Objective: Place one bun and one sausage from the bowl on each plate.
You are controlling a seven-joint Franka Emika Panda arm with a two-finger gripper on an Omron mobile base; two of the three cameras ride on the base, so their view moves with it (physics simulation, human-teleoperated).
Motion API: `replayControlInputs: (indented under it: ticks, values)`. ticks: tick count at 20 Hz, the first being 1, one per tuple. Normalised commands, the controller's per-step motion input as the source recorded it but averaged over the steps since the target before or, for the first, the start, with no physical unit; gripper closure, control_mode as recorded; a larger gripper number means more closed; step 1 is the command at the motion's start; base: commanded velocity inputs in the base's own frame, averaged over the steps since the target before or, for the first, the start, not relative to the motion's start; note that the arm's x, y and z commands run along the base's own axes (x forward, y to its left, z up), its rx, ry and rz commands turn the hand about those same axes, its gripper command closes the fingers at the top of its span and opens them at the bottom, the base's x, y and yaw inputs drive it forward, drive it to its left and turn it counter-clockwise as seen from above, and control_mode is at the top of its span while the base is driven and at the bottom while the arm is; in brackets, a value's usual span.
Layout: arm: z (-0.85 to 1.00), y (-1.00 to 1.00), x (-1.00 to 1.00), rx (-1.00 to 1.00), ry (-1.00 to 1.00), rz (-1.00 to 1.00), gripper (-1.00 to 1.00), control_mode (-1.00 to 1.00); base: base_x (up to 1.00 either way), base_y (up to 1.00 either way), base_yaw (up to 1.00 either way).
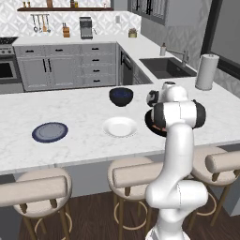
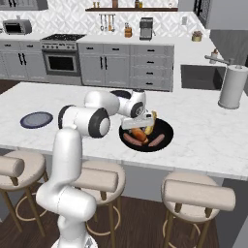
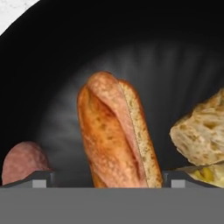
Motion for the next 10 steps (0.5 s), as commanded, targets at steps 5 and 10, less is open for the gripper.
replayControlInputs:
  ticks: [5,10]
  values:
    - [-0.53,0.06,0.0,-0.02,0.0,0.02,-1.0,-1.0,0.0,0.0,0.0]
    - [-0.56,0.16,-0.08,-0.06,0.0,0.02,1.0,-1.0,0.0,0.0,0.0]
